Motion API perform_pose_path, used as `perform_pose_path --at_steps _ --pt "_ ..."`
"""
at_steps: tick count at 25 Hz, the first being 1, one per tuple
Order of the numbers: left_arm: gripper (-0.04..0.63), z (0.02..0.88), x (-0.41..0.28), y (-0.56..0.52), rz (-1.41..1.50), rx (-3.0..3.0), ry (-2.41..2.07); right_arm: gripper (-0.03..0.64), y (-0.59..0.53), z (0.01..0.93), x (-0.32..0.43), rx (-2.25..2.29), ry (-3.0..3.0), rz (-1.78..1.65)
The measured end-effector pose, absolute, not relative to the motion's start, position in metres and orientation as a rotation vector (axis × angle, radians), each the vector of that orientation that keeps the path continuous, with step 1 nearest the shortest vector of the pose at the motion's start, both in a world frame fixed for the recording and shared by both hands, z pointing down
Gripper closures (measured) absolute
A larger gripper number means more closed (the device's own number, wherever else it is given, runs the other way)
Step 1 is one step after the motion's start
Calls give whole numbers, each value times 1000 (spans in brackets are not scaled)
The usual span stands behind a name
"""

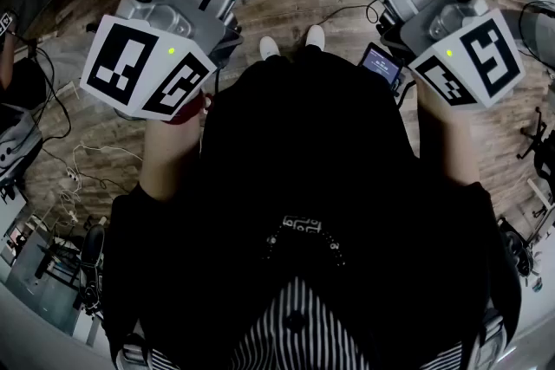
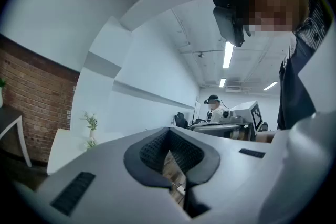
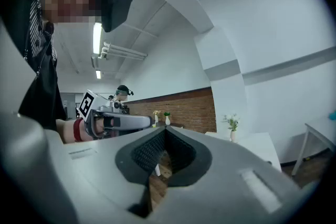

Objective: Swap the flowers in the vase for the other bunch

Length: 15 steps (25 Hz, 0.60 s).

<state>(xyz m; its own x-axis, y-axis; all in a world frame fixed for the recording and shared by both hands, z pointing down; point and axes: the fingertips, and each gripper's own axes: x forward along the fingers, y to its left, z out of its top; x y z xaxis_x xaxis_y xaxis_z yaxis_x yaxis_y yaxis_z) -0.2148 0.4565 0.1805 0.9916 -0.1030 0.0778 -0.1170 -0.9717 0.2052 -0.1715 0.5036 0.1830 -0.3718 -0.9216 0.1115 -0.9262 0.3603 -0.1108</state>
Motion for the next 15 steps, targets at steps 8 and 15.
perform_pose_path --at_steps 8,15 --pt "589 189 -204 459 132 2928 -183 618 501 189 -184 1637 -2602 264" --pt "589 188 -190 461 140 2928 -213 618 507 186 -153 1678 -2626 304"
